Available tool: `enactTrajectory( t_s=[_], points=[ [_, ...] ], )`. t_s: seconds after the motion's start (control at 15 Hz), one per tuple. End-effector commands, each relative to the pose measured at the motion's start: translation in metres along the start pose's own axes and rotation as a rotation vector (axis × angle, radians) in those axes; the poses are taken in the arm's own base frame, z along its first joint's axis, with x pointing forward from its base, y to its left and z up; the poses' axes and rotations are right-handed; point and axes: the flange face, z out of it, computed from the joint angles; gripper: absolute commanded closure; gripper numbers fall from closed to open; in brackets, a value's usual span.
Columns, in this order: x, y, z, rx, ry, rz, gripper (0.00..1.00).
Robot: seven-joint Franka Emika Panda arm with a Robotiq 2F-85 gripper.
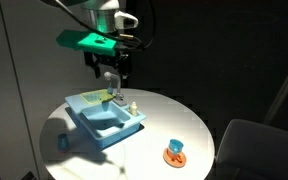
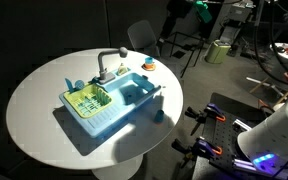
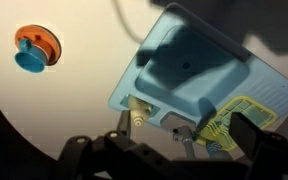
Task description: Pick up the detergent and put it on the table
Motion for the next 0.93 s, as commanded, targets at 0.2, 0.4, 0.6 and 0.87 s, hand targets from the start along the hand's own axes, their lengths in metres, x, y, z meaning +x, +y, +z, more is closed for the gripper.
enactTrajectory(
  t_s=[0.2,0.4,0.6,0.87],
  points=[
    [0.042,0.054,-0.025,0.004,-0.03,-0.152,0.0],
    [0.055,0.073,-0.023,0.013,-0.061,-0.269,0.0],
    [0.066,0.091,-0.015,0.021,-0.094,-0.378,0.0],
    [0.079,0.112,-0.002,0.043,-0.107,-0.492,0.0]
  ],
)
